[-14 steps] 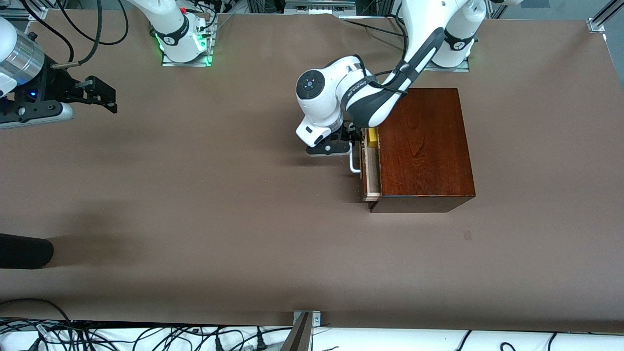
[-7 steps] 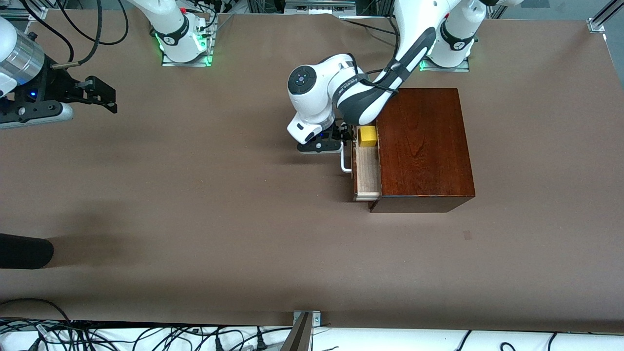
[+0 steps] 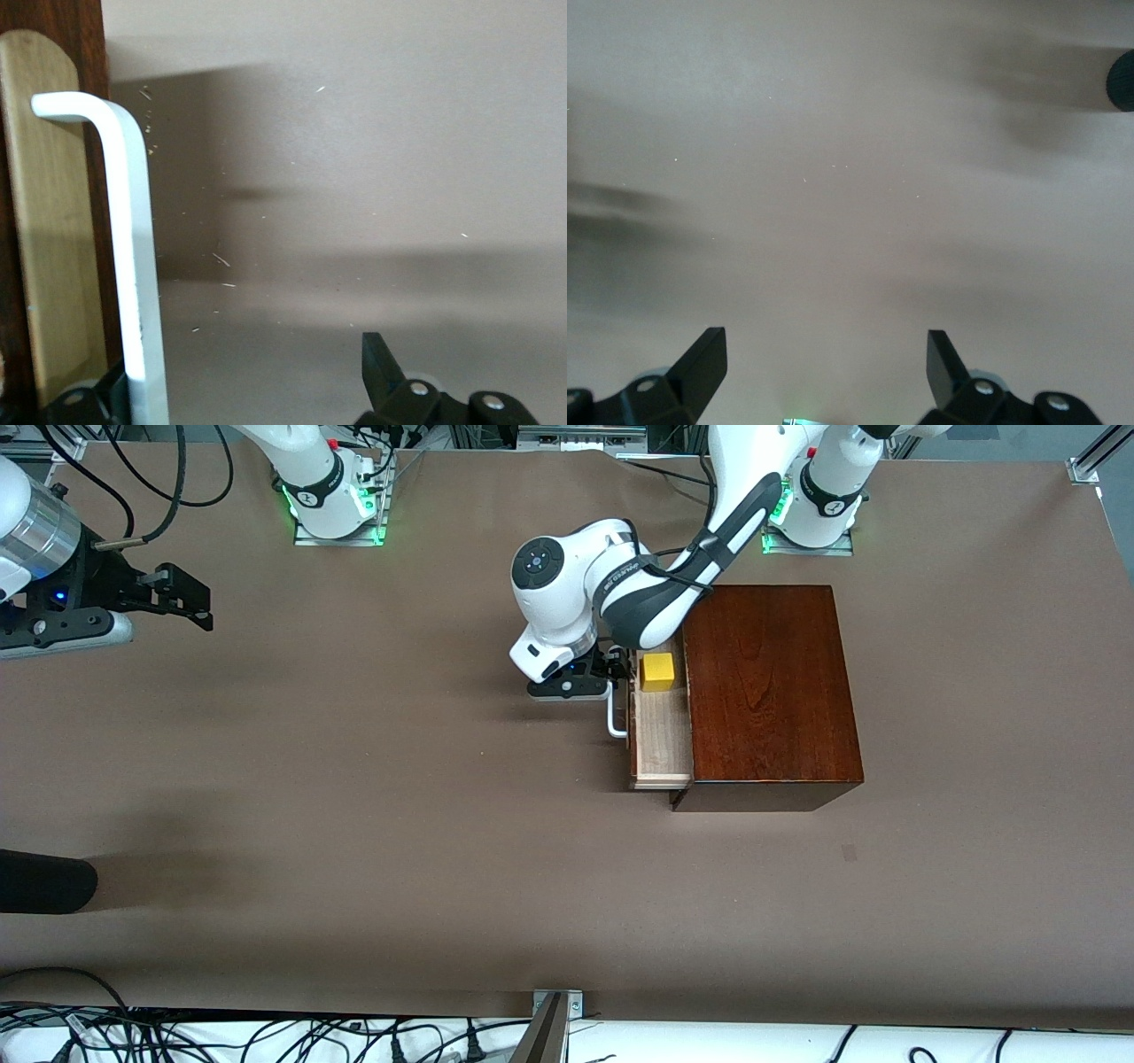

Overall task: Open drawer, take yellow block, close drawer
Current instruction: 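Pull the drawer open by its handle with the left gripper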

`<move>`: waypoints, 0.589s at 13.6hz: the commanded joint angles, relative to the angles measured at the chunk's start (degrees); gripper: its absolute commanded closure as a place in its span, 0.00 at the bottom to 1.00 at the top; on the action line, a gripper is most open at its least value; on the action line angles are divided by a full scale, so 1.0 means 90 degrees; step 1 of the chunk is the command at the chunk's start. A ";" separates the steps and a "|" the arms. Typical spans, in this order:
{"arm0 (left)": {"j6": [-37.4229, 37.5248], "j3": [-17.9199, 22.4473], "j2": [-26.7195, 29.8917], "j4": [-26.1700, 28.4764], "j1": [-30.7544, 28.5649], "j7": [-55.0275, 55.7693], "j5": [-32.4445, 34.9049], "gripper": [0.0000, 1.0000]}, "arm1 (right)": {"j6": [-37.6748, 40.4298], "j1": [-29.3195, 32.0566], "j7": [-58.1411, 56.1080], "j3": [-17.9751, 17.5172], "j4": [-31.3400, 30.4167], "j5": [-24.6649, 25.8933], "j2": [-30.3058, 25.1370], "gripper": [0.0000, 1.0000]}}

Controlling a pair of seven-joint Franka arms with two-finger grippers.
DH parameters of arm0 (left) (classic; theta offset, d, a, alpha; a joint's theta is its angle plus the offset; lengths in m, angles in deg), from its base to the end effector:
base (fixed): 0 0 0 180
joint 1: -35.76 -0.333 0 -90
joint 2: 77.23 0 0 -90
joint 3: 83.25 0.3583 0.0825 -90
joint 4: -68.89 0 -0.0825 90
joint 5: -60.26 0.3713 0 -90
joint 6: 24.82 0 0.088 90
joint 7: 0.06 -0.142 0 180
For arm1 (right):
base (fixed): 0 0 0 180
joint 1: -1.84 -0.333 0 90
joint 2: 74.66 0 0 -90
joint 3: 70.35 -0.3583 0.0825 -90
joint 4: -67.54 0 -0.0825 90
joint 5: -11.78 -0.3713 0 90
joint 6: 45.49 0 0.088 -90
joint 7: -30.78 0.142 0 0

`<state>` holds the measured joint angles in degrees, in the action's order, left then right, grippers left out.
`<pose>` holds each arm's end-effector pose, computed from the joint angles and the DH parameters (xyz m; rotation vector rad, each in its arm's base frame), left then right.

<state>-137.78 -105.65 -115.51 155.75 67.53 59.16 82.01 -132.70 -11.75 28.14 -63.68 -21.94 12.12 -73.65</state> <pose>0.4717 -0.5177 0.2843 -2.9624 0.0460 0.0100 0.5366 0.0649 0.6224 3.1194 0.2606 -0.0889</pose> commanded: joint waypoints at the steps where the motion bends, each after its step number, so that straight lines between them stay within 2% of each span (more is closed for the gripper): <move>1: -0.0594 -0.0088 -0.0445 -0.0665 0.0250 -0.0056 -0.0005 0.00 | 0.0121 0.0044 0.0019 -0.0028 0.0128 0.0001 0.0043 0.00; 4: -0.0487 -0.0079 -0.0416 -0.0705 0.0259 -0.0046 0.0044 0.00 | 0.0121 0.0044 0.0019 -0.0028 0.0128 0.0011 0.0043 0.00; 8: 0.0594 -0.0069 -0.0376 -0.1241 0.0260 -0.0289 0.0064 0.00 | 0.0121 0.0044 0.0019 -0.0028 0.0128 0.0001 0.0043 0.00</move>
<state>-136.59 -105.82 -116.98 151.24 69.01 58.96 82.00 -132.70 -11.75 28.14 -63.67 -21.93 12.12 -73.65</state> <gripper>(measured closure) 0.000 0.000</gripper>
